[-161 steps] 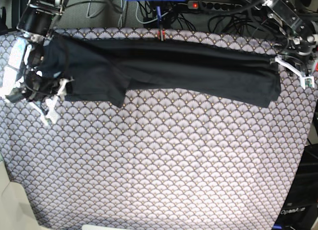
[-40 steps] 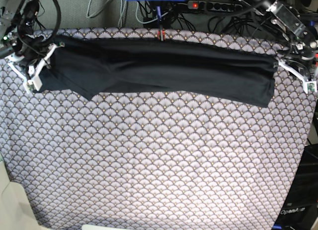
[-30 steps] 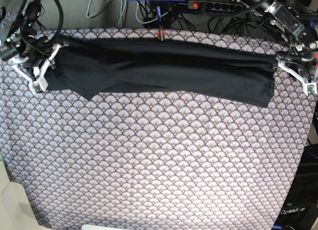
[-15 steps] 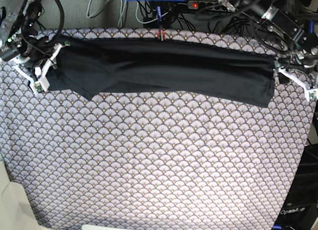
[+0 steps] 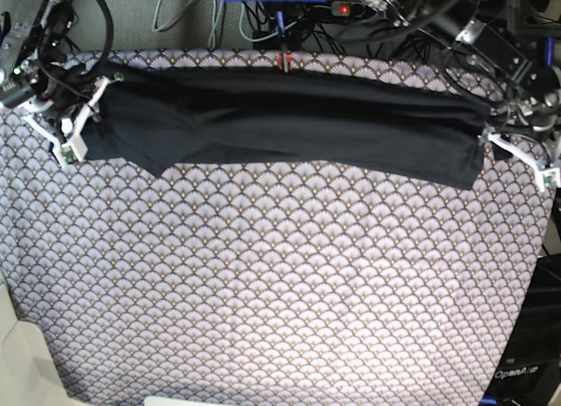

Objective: Fold the T-shirt properly
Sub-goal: 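Lower the left gripper onto the strip's end and grasp it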

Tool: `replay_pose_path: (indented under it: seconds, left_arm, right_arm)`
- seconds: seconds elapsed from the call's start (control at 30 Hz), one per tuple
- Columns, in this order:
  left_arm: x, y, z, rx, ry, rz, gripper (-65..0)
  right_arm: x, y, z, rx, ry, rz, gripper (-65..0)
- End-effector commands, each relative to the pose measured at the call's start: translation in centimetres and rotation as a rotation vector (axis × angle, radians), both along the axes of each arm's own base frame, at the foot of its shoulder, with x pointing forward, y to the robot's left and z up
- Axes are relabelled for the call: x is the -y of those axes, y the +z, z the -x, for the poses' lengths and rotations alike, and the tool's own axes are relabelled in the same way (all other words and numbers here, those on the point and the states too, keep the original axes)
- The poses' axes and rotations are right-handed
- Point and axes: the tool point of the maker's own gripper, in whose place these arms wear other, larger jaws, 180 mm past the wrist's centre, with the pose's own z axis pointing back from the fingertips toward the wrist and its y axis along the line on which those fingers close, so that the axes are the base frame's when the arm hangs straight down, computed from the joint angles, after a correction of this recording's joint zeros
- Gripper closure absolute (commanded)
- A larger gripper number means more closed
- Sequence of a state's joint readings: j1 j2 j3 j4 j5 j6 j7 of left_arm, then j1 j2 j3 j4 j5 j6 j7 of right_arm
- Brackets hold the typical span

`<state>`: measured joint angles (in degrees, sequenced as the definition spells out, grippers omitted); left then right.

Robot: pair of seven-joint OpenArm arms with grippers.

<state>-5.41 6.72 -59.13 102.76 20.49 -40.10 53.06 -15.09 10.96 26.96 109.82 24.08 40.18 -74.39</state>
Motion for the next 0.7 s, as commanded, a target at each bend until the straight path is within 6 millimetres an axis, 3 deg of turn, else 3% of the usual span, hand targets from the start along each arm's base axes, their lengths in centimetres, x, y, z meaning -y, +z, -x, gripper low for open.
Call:
replay_pose_path:
  seconds: [0.0, 0.2, 0.37, 0.67]
  left_arm:
    - [0.0, 1.5, -1.2, 0.036, -0.021, -0.026, -43.8]
    - [1.2, 1.0, -1.0, -0.071, -0.045, 0.034, -43.8]
    - [0.3, 1.1, -0.9, -0.115, -0.026, 0.067, -43.8]
    - [1.4, 0.2, -2.4, -0.119, -0.045, 0.161, -43.8]
  right_arm:
    - [0.3, 0.7, -0.5, 0.027, 0.003, 0.011, -16.2]
    - [0.3, 0.8, -0.6, 0.029, 0.003, 0.010, -16.2]
    - [0.3, 0.8, -0.6, 0.029, 0.003, 0.010, -16.2]
    - [0.3, 0.8, -0.6, 0.030, 0.003, 0.010, -16.2]
